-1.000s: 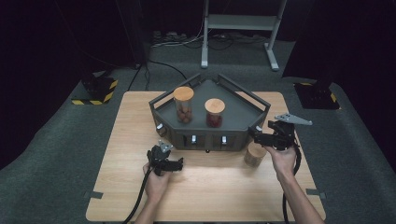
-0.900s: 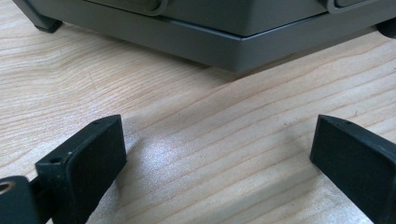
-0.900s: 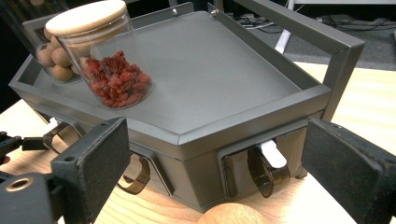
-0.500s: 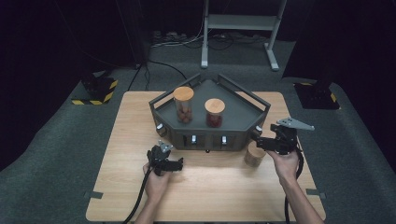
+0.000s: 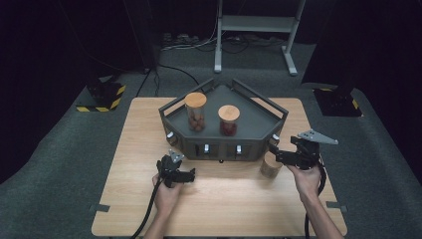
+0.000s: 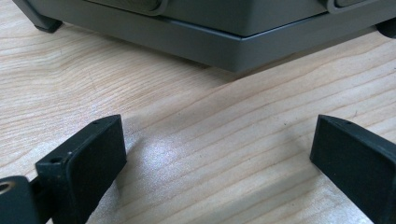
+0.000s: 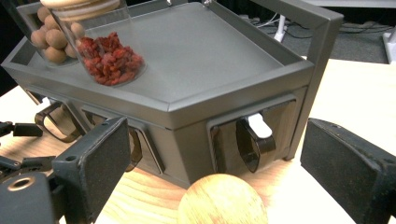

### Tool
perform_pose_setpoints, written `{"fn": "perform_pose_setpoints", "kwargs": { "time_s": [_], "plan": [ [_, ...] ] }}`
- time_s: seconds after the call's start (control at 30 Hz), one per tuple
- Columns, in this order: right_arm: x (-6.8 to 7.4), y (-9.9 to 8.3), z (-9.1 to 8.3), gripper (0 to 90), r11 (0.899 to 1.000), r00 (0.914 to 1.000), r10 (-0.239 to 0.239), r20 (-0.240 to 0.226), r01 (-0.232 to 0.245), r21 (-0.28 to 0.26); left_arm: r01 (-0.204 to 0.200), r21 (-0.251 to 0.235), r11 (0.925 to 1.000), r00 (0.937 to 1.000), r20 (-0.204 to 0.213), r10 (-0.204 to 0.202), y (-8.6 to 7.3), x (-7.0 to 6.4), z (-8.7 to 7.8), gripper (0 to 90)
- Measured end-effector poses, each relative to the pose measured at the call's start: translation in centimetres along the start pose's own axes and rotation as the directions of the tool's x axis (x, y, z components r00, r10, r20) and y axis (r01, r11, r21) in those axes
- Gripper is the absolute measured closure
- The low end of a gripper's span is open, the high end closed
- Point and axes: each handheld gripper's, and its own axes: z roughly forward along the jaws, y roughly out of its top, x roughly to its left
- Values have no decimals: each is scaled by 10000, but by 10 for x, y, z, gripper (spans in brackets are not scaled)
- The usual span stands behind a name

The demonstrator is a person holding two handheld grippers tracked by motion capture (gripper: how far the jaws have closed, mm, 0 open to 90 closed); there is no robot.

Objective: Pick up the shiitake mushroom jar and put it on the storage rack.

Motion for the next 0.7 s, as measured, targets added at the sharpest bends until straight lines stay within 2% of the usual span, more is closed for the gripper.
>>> {"fn": "perform_pose_setpoints", "kwargs": {
  "time_s": [0.2, 0.7],
  "plan": [
    [-6, -8, -4, 83, 9996, 9996, 271, 18, -271, -76, -20, 20, 10000, 10000, -10, 20, 0, 0, 0, 32],
    [-18, -30, -8, 82, 9985, 9985, 547, 65, -547, -42, 0, 0, 10000, 10000, -2, 0, 0, 0, 0, 32]
  ]
}}
